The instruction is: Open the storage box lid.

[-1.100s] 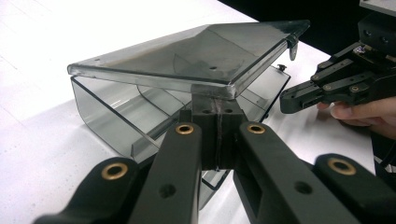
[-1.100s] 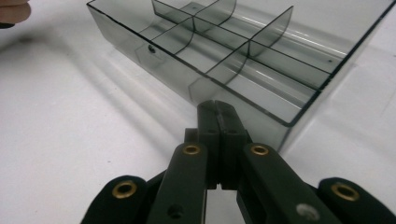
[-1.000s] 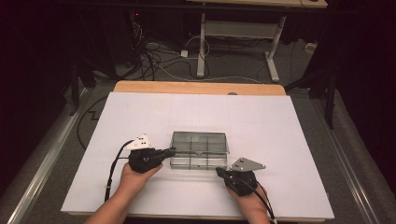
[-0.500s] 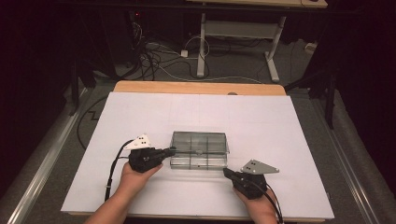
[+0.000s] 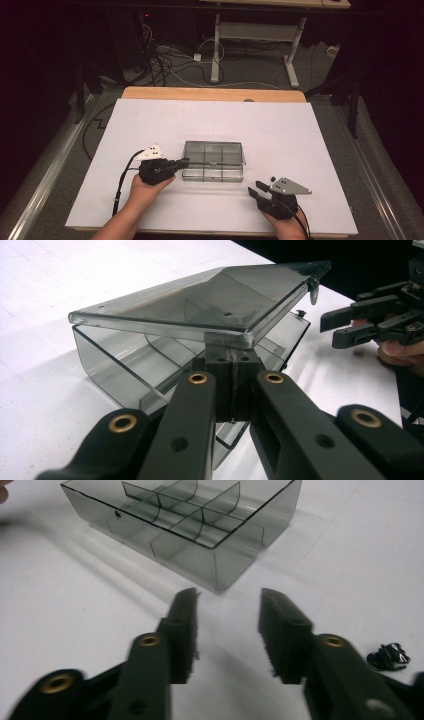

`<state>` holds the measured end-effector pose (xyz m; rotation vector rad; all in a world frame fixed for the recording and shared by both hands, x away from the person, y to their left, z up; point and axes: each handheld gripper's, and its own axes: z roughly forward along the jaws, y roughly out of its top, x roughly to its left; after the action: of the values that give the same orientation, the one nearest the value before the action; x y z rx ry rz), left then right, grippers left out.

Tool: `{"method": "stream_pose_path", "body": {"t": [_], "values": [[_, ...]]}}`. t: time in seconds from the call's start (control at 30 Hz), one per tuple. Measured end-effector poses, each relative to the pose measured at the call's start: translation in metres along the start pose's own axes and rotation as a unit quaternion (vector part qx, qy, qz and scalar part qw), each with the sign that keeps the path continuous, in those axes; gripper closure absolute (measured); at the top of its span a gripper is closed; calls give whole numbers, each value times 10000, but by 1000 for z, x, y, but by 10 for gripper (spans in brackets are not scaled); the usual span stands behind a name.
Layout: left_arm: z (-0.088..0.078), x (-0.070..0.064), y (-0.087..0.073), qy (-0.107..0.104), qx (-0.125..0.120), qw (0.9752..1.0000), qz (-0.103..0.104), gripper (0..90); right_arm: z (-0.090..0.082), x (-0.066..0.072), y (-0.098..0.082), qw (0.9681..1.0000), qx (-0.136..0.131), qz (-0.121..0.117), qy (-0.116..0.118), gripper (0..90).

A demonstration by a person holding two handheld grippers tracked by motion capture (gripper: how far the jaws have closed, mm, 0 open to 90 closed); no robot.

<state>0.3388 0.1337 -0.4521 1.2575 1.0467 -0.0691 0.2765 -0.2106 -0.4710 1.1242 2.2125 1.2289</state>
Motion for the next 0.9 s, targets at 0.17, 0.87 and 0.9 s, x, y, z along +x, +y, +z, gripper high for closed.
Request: {"method": "stream_pose_path", "body": {"t": [0.17, 0.87, 0.9], "values": [[2, 0, -2, 48, 10, 10000, 46, 873, 2, -3, 3, 9999, -86, 9, 143, 346], [9, -1, 14, 181, -56, 9997, 168, 874, 6, -4, 5, 9999, -57, -59, 92, 4], [10, -1, 15, 185, -63, 9997, 175, 873, 7, -3, 5, 9999, -45, -83, 80, 4]]}}
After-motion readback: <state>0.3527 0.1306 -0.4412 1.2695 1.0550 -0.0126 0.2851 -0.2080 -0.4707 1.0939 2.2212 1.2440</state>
